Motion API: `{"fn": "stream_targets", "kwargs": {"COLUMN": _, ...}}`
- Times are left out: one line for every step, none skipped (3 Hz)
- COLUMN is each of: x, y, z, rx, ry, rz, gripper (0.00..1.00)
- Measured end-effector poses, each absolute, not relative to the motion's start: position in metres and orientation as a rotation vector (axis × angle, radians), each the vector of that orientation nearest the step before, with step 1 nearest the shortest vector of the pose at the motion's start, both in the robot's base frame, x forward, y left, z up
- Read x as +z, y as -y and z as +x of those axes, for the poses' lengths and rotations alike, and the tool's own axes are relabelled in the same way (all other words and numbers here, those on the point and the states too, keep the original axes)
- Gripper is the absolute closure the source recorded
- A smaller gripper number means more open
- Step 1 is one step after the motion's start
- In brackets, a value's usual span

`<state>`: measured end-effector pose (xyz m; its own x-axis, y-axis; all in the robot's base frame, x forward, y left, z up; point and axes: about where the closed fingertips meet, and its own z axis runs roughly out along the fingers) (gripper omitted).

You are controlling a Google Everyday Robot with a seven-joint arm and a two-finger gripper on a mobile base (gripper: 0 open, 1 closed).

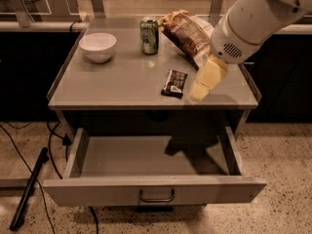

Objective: Place rxbar chocolate into top drawer

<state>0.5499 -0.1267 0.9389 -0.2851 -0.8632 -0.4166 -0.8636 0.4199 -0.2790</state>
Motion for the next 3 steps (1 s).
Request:
{"fn": "stream_targets", "kwargs": {"x": 0.924, "y": 0.130, "z": 0.562, "rx": 0.027, "ry": -2.182, "rz": -1.447, "gripper": 0.00}}
{"fn": "stream_targets", "kwargs": {"x": 0.904, "y": 0.128, "z": 0.580, "rx": 0.065, "ry": -2.189, "rz": -1.446, "gripper": 0.00}}
{"fn": "stream_targets", "kwargs": {"x": 0.888, "y": 0.124, "z": 0.599, "rx": 0.107, "ry": -2.192, "rz": -1.435, "gripper": 0.00}}
